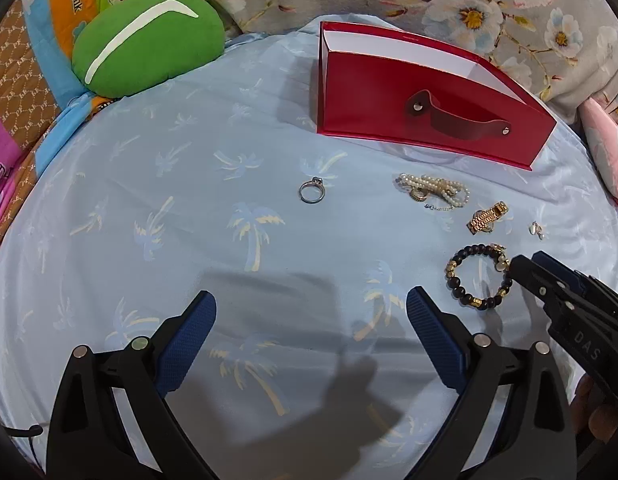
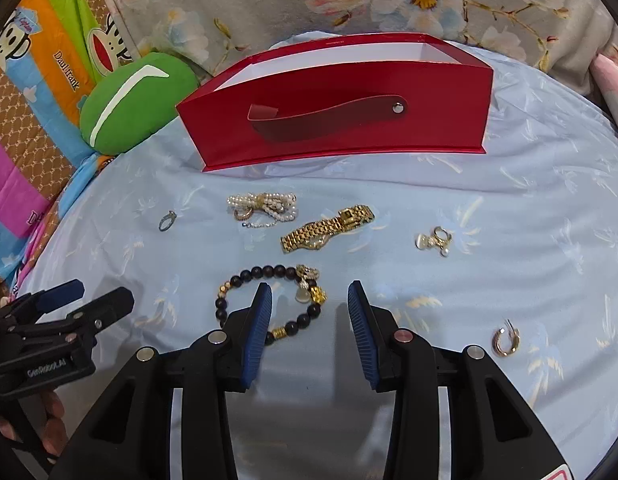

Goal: Organize jewelry
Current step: 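Grasp the small gold earring beside the black bead bracelet with the right tool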

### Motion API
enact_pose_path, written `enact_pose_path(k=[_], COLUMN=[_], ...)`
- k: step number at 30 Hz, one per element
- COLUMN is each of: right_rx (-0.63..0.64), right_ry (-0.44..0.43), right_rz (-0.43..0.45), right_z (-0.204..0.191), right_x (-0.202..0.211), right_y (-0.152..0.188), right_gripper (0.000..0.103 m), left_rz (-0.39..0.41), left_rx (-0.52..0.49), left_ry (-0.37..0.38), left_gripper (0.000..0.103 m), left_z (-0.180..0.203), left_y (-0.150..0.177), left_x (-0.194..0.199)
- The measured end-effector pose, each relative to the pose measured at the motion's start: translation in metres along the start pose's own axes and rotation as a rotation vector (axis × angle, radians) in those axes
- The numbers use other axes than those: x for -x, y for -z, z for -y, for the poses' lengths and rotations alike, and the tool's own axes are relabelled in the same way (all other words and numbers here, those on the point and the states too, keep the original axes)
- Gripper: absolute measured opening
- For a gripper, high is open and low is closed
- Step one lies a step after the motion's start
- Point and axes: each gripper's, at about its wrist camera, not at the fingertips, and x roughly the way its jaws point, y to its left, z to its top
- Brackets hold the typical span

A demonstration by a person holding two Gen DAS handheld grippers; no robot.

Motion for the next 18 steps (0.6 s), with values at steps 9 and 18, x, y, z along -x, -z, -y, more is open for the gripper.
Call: enact_pose_path(k=[9, 18], right_rx=[-0.015, -0.035], right_ry=[-0.003, -0.023], right_rz=[-0.021, -0.036], right_z=[0.002, 0.007], right_x=[-0.016, -0.028], right_y=[-0.009, -0.011], right_gripper=[0.022, 0.012], left_rz=[0.01, 0.015], left_rx=[0.02, 0.039], left_ry=[0.01, 0.012], left_gripper=[0.094, 0.094], left_z=[-0.007, -0.016], left_y=[-0.002, -0.004], left_x=[0.001, 0.001])
